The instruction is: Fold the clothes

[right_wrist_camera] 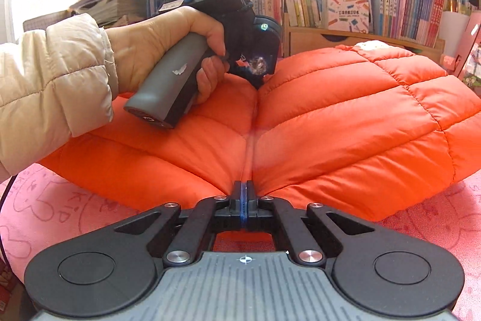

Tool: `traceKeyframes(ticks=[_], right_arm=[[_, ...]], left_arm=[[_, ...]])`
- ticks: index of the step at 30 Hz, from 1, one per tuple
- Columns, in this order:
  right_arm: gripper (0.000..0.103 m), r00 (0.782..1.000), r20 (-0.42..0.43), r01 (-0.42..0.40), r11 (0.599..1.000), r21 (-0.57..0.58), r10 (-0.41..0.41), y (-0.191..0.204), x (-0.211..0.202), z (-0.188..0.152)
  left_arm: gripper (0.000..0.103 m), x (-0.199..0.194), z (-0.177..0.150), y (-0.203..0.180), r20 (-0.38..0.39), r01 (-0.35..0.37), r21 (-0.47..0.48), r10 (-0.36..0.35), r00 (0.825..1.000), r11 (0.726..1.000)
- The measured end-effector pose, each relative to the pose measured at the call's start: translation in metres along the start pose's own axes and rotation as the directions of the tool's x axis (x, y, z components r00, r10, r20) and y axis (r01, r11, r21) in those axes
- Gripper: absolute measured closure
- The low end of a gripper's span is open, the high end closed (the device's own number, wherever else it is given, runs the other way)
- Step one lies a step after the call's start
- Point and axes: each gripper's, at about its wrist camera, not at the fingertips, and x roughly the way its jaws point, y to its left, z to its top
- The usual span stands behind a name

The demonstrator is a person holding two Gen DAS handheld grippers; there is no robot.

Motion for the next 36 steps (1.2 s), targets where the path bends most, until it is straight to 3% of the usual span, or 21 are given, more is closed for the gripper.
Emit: traceKeyframes(ticks=[4, 7, 10, 12, 15, 18, 21, 31, 36], right_arm=[[0.102, 0.999, 0.043, 0.01, 0.999, -0.031, -0.009, 0.004, -0.014, -0.008], [0.094, 0.996, 0.086, 0.019, 0.998, -0.061, -0.014, 0.006, -0.021, 0.002], [0.075, 0.982, 0.176, 0.091, 0.988, -0.12, -0.069, 0.01, -0.018, 0.021], [0.074, 0.98, 0.191, 0.076, 0.993, -0.086, -0.059, 0.003, -0.011, 0.035], [0.074, 0.983, 0.181, 0.048, 0.998, -0.046, -0.039, -0.005, 0.003, 0.049], [0.074, 0.986, 0.161, 0.042, 0.998, -0.036, -0.036, -0.008, 0.016, 0.053], [0.074, 0.991, 0.127, 0.049, 0.998, -0.028, -0.045, -0.007, 0.026, 0.05], [0.075, 0.997, 0.045, 0.06, 0.998, 0.014, -0.06, -0.014, 0.049, 0.046], [0.075, 0.997, 0.029, 0.071, 0.997, 0.01, -0.072, -0.013, 0.052, 0.045]], left_arm=[[0.103, -0.004, 0.0, 0.0, 0.001, 0.001, 0.001, -0.001, 1.0, 1.0], [0.103, -0.008, 0.0, 0.0, -0.003, 0.005, -0.001, -0.005, 1.0, 1.0], [0.102, -0.039, 0.002, 0.002, 0.0, 0.098, -0.037, -0.098, 0.995, 0.994], [0.101, -0.065, -0.003, -0.002, 0.013, 0.171, -0.022, -0.171, 0.985, 0.985], [0.101, -0.082, -0.011, -0.016, -0.027, 0.199, 0.015, -0.198, 0.98, 0.98], [0.101, -0.075, -0.016, -0.023, -0.062, 0.172, 0.049, -0.169, 0.984, 0.984], [0.102, -0.057, -0.02, -0.02, -0.105, 0.18, 0.011, -0.178, 0.978, 0.984], [0.1, -0.034, -0.022, -0.012, -0.124, 0.178, -0.072, -0.185, 0.975, 0.981], [0.1, -0.03, -0.02, -0.016, -0.11, 0.148, -0.074, -0.155, 0.982, 0.986]])
